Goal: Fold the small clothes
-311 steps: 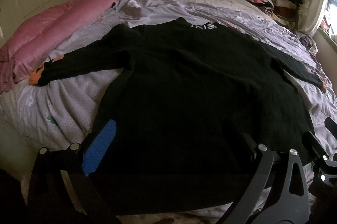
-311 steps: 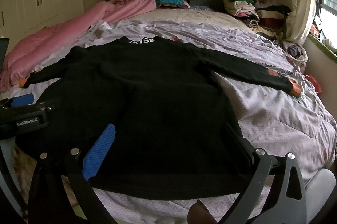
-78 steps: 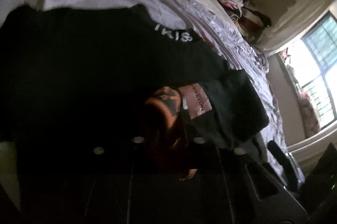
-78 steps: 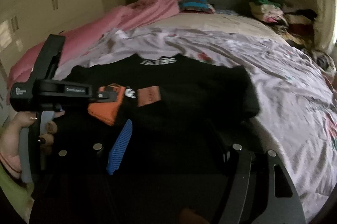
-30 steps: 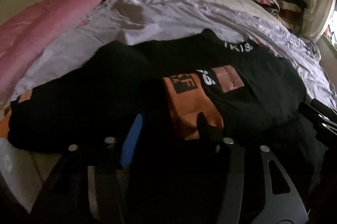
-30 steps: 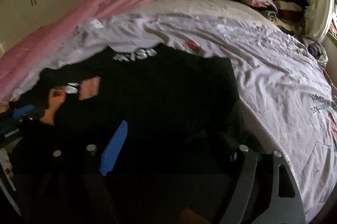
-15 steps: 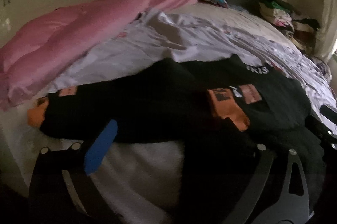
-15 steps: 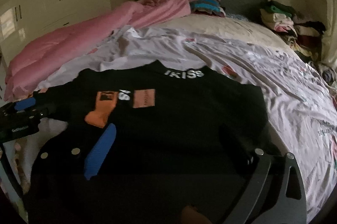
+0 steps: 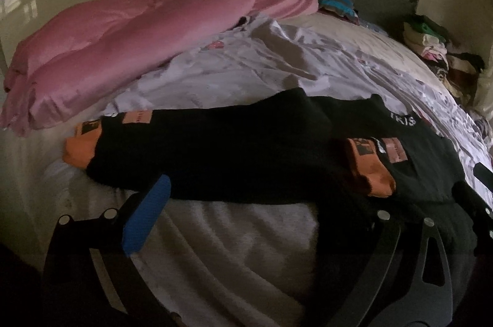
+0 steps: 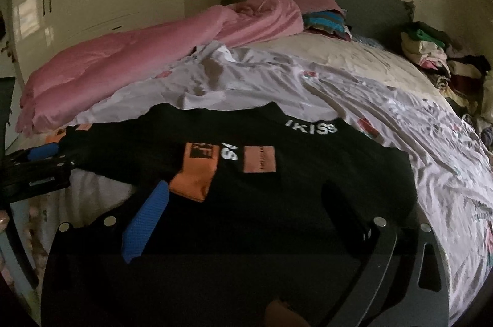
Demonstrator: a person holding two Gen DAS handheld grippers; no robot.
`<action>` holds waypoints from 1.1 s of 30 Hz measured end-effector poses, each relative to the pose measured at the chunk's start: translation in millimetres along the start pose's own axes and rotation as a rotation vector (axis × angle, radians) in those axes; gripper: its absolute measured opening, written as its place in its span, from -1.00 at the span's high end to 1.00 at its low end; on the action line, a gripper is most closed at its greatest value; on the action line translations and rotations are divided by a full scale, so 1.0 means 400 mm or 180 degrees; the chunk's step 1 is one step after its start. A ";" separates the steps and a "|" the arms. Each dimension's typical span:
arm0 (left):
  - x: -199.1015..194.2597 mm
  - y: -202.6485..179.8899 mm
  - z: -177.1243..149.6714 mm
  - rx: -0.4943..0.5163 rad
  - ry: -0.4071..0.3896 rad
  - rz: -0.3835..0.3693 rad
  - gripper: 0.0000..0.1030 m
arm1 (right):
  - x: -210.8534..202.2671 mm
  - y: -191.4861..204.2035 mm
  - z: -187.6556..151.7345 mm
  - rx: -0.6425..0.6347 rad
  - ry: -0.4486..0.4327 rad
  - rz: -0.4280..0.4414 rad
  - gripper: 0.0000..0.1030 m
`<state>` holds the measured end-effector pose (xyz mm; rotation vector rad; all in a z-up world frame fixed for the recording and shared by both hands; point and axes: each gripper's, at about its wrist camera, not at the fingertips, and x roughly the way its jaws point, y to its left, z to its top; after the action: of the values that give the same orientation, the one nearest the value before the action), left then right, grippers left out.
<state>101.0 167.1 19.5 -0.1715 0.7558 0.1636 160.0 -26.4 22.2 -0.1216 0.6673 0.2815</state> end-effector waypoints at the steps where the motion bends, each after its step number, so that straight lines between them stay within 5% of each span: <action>1: 0.001 0.006 0.002 -0.0016 0.0003 -0.0002 -0.81 | 0.001 0.009 0.002 -0.0020 -0.0006 0.0004 -0.91; 22: 0.043 0.243 0.011 -0.0879 0.0062 0.0404 -0.81 | 0.042 0.151 0.032 -0.0306 -0.0007 0.0221 -0.91; 33: 0.087 0.354 -0.002 -0.1240 0.0164 0.0417 -0.81 | 0.072 0.250 0.035 -0.0596 0.0018 0.0456 -0.91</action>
<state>95.9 307.6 -18.7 -0.4980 0.7812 0.4326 160.4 78.0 12.9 -0.2542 0.6557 0.4816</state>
